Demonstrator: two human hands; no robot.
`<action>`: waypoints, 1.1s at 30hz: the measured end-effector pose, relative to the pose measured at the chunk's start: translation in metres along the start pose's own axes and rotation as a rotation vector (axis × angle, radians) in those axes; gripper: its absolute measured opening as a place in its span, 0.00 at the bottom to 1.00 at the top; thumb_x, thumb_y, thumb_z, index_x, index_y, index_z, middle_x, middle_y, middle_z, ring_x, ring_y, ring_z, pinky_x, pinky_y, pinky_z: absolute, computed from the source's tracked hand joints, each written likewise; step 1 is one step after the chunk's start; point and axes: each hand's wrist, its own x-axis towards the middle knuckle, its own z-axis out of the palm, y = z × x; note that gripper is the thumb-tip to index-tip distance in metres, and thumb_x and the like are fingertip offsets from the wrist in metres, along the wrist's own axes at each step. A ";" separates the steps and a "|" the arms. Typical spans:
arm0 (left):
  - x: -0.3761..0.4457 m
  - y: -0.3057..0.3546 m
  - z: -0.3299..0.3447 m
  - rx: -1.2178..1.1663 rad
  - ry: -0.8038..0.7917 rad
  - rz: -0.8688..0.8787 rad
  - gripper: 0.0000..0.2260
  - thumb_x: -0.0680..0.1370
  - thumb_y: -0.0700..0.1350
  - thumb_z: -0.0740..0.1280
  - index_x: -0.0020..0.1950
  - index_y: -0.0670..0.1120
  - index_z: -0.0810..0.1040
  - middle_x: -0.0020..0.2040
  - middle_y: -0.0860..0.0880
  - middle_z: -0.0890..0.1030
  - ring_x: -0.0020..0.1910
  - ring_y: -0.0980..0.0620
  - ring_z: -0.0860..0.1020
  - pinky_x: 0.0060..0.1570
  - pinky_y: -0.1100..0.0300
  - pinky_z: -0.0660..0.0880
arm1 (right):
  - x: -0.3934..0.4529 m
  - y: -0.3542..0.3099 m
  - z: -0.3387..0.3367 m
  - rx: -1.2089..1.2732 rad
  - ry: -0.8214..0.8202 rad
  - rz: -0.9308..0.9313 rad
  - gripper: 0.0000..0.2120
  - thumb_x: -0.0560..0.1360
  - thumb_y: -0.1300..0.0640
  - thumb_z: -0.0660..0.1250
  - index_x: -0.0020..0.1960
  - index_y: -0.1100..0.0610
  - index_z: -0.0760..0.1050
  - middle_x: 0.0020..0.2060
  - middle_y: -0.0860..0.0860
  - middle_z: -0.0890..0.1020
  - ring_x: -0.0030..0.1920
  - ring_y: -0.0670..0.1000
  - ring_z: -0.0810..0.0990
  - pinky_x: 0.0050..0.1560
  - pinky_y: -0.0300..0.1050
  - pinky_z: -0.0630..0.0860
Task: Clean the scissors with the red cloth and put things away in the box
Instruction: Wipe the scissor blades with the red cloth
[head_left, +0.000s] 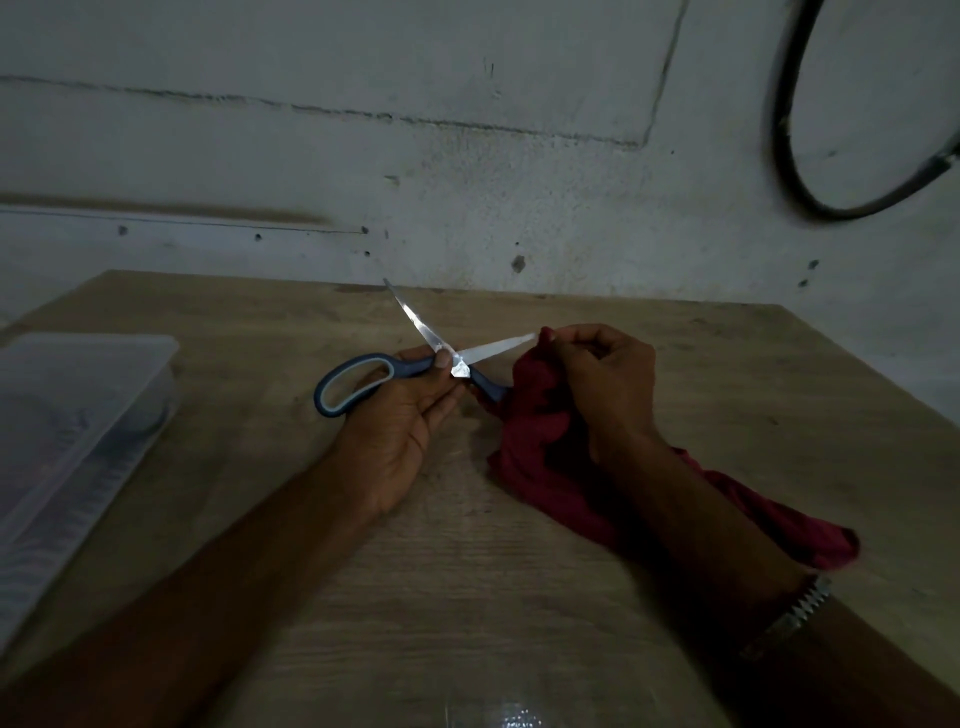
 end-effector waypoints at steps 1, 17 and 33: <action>0.001 0.000 0.000 -0.004 0.009 -0.002 0.05 0.79 0.35 0.67 0.53 0.41 0.80 0.53 0.44 0.86 0.52 0.52 0.85 0.54 0.58 0.82 | -0.001 -0.001 0.000 -0.002 0.029 0.004 0.03 0.76 0.56 0.79 0.46 0.56 0.87 0.39 0.53 0.90 0.43 0.54 0.90 0.49 0.62 0.87; 0.006 0.001 -0.005 -0.008 -0.005 -0.058 0.05 0.79 0.37 0.68 0.53 0.42 0.81 0.49 0.46 0.88 0.53 0.52 0.85 0.66 0.52 0.75 | -0.017 -0.012 0.006 -0.047 -0.064 -0.083 0.02 0.74 0.59 0.80 0.45 0.56 0.88 0.39 0.51 0.90 0.42 0.52 0.90 0.49 0.59 0.88; 0.013 0.001 -0.009 -0.003 0.056 -0.032 0.12 0.80 0.39 0.68 0.63 0.40 0.80 0.58 0.43 0.85 0.58 0.49 0.84 0.61 0.54 0.78 | -0.035 -0.021 0.009 -0.304 -0.331 -0.165 0.19 0.69 0.50 0.84 0.55 0.51 0.80 0.43 0.46 0.88 0.43 0.42 0.88 0.45 0.43 0.85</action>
